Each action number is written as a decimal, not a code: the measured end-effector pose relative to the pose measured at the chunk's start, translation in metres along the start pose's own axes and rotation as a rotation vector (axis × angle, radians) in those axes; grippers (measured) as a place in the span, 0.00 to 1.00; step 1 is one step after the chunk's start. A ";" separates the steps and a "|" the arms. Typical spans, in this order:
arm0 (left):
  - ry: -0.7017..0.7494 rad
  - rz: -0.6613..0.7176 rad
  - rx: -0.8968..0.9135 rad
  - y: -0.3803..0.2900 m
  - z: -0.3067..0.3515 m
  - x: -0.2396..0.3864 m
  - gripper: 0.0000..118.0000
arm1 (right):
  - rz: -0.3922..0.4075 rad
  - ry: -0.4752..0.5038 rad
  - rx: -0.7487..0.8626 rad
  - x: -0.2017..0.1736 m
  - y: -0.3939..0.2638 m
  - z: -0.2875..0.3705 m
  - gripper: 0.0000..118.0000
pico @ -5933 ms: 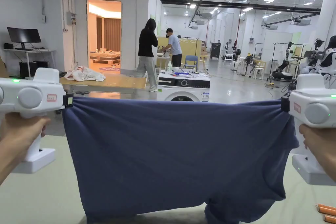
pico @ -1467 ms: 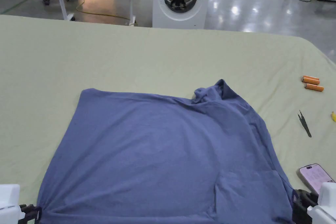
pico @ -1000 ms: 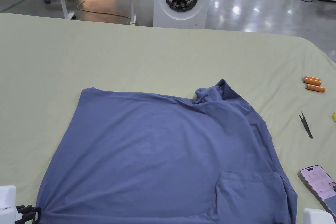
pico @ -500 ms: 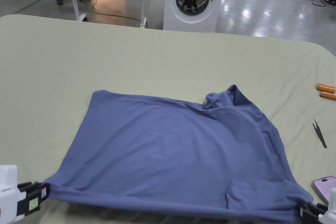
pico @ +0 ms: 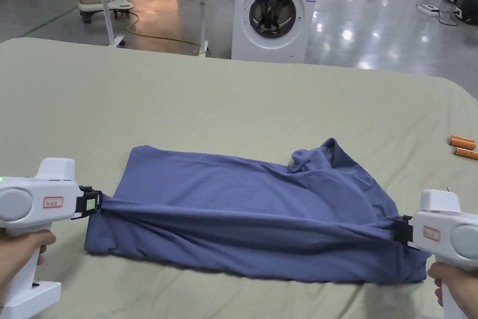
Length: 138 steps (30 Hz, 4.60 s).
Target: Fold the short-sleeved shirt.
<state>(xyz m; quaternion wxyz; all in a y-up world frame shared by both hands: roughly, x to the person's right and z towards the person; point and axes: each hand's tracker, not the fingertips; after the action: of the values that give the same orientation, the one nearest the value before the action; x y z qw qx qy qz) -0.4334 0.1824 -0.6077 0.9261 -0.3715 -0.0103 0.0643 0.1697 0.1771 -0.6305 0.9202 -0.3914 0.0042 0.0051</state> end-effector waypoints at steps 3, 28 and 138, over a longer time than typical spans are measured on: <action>0.012 -0.018 -0.062 0.006 -0.025 0.001 0.01 | 0.005 -0.015 -0.062 0.000 0.006 -0.030 0.05; 0.034 -0.114 0.345 -0.039 0.060 0.055 0.03 | 0.054 -0.051 0.449 -0.058 -0.041 0.051 0.04; 0.063 -0.025 -0.061 -0.144 0.092 -0.003 0.35 | 0.123 -0.081 -0.049 -0.032 -0.136 0.111 0.62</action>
<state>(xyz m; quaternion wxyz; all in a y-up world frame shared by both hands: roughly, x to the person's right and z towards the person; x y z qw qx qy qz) -0.4264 0.1420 -0.4418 0.9149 -0.4014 0.0122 0.0406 0.1398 0.1621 -0.4550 0.9077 -0.4122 -0.0089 0.0777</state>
